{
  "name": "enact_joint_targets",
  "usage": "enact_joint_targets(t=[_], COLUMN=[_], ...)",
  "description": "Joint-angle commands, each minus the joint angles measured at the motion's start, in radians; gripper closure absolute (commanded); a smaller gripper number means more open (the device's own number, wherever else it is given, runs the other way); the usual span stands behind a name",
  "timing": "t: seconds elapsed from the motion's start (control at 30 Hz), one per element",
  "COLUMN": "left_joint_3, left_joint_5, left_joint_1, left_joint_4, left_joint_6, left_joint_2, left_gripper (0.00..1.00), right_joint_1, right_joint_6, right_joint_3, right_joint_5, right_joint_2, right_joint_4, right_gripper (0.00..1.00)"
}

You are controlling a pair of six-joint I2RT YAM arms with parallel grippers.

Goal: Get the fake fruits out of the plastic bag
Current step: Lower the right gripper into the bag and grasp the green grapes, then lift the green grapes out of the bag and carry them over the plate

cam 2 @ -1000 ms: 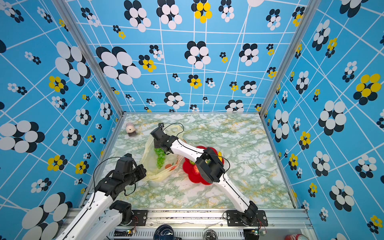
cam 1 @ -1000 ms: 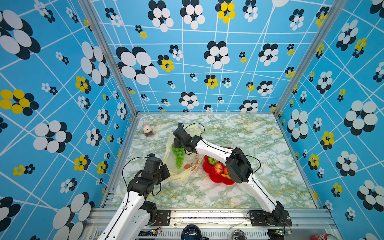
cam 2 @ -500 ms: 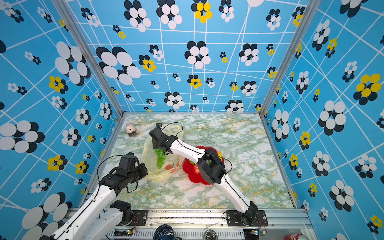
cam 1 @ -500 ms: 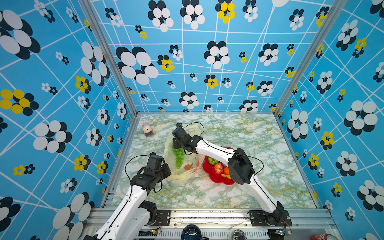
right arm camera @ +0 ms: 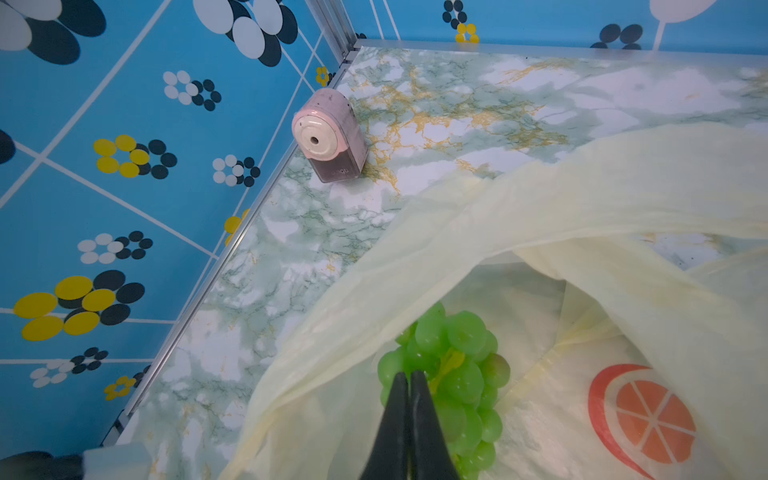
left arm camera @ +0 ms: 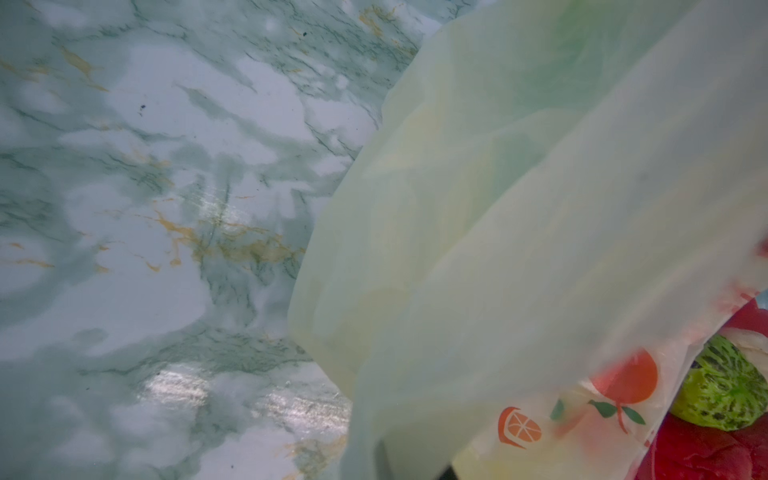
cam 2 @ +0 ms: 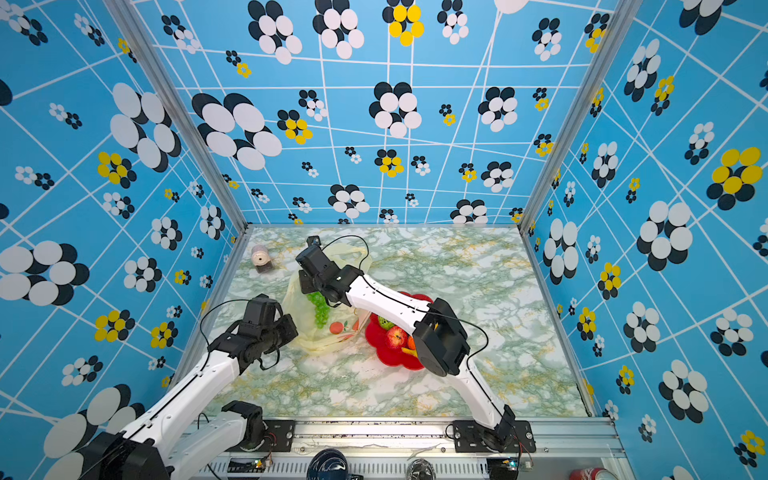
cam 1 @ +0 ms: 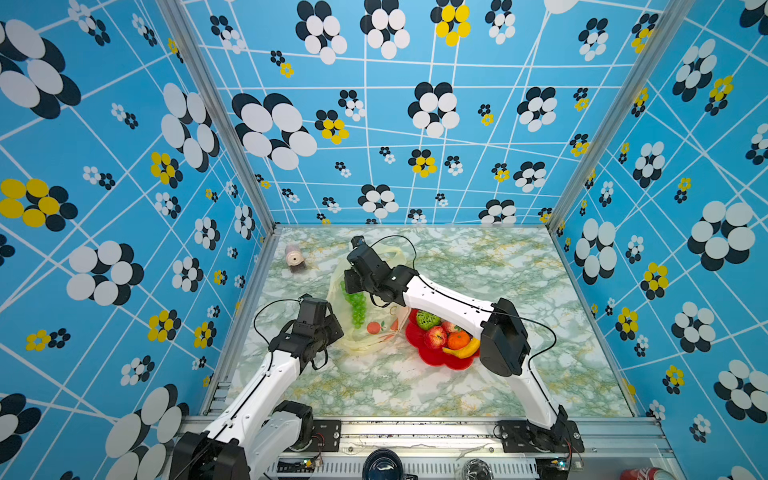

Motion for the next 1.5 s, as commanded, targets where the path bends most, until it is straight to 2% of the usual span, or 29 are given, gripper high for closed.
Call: enact_joint_targets(t=[0.0, 0.77, 0.97, 1.23, 1.47], left_joint_3=[0.028, 0.054, 0.055, 0.046, 0.014], left_joint_5=[-0.019, -0.024, -0.057, -0.108, -0.129], left_joint_1=[0.022, 0.040, 0.040, 0.040, 0.039], left_joint_4=[0.032, 0.128, 0.133, 0.139, 0.168], left_joint_6=[0.023, 0.066, 0.092, 0.145, 0.168], left_joint_2=[0.028, 0.216, 0.231, 0.204, 0.158], left_gripper=[1.00, 1.00, 1.00, 1.00, 1.00], right_joint_1=[0.010, 0.012, 0.015, 0.016, 0.027], right_joint_6=[-0.028, -0.132, -0.159, -0.181, -0.186], right_joint_3=[-0.009, -0.054, -0.155, -0.368, -0.544], right_joint_5=[-0.010, 0.040, 0.082, 0.151, 0.131], right_joint_2=[-0.100, -0.406, -0.561, -0.817, -0.994], right_joint_4=[-0.017, -0.210, -0.275, -0.354, -0.425], right_gripper=[1.00, 1.00, 1.00, 1.00, 1.00])
